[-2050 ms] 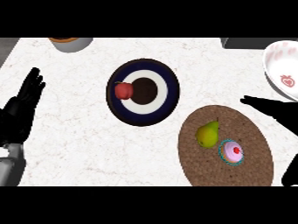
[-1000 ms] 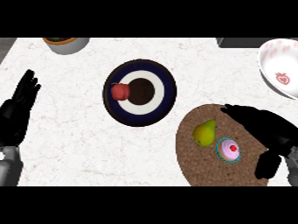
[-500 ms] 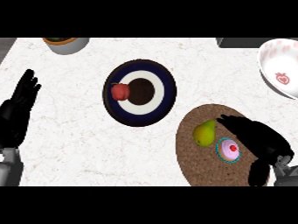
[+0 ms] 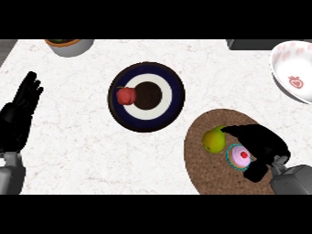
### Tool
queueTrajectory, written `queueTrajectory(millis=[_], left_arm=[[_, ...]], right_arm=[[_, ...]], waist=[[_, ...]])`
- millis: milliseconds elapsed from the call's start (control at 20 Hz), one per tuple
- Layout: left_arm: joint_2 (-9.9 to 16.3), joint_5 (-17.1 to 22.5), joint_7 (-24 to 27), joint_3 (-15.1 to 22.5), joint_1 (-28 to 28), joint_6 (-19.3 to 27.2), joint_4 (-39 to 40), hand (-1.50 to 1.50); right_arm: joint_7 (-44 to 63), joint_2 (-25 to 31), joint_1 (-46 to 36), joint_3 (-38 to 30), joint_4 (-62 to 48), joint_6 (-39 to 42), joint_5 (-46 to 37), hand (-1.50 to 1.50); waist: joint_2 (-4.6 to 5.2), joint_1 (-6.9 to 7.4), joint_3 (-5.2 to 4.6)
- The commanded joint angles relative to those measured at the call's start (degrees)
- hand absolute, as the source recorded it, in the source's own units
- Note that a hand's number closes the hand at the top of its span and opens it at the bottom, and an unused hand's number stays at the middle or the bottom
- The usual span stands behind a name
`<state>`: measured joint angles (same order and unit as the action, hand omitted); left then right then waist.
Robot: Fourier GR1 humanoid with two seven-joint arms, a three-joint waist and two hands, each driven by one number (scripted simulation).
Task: Pick the cupcake from the placemat and place it in the bowl
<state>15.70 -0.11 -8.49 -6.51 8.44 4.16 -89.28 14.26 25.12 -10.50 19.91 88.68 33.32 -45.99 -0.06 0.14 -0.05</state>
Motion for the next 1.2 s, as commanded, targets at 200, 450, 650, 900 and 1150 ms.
queueTrajectory(millis=[200,450,650,900,1150], left_arm=[[-0.9,0.0,1.5,-0.8,-1.9,-1.4,-1.2,0.00],[-1.2,-0.7,2.1,-2.4,-0.3,-1.6,1.3,0.00],[-1.4,-1.4,2.5,-2.0,-1.7,-2.0,-0.4,0.00],[-2.1,-2.1,1.6,-2.1,-1.0,-0.9,-0.1,0.00],[-1.2,-0.9,2.1,-3.0,-0.3,-2.5,2.6,0.00]], right_arm=[[-10.2,-4.2,-5.8,-0.1,-13.5,-4.7,-3.4,1.50],[-8.7,-6.2,-2.8,-1.3,-8.4,-2.6,-5.7,1.50],[-12.3,-6.7,0.5,-1.4,-11.2,-13.9,-10.0,1.50],[-22.5,2.5,1.8,-5.8,-3.4,-12.9,-7.6,1.50],[-46.3,14.2,2.7,-9.0,-6.4,-19.1,-4.0,1.50]], waist=[[0.17,0.48,0.08],[0.06,-0.03,0.05],[0.07,-0.04,0.07],[-0.04,-0.54,0.07],[0.17,-0.76,0.12]])
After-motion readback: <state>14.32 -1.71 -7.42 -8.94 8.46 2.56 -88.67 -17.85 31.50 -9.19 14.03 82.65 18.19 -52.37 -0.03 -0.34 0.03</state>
